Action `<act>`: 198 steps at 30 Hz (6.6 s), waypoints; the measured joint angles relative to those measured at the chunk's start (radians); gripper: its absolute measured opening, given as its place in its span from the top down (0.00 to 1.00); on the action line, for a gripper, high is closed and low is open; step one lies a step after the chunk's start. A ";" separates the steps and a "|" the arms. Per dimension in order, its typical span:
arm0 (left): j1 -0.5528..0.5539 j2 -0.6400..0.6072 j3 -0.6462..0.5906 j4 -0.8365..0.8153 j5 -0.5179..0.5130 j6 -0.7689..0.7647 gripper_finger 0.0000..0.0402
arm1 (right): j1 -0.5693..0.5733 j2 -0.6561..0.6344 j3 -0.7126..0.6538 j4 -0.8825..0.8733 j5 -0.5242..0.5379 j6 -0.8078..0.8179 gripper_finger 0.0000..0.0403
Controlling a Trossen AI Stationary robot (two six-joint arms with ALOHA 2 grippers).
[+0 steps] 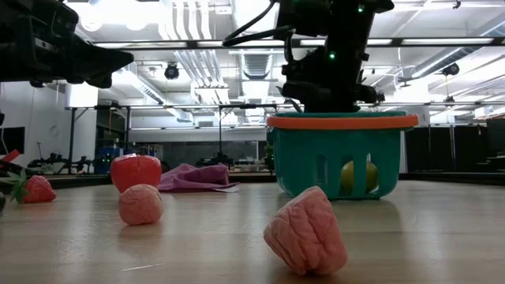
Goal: Pick and placing Produce into tupperware
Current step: Put the bottom pink peach into the blue basket
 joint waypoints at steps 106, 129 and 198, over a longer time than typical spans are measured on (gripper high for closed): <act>0.000 0.013 0.000 0.001 0.000 -0.003 1.00 | 0.583 0.447 0.372 0.349 -0.017 0.101 0.18; 0.000 0.013 0.000 0.001 0.000 -0.003 1.00 | 0.576 0.447 0.336 0.423 -0.064 0.116 0.39; 0.000 0.011 0.000 0.001 0.000 -0.002 1.00 | 0.661 0.022 0.323 0.412 0.190 -0.441 0.83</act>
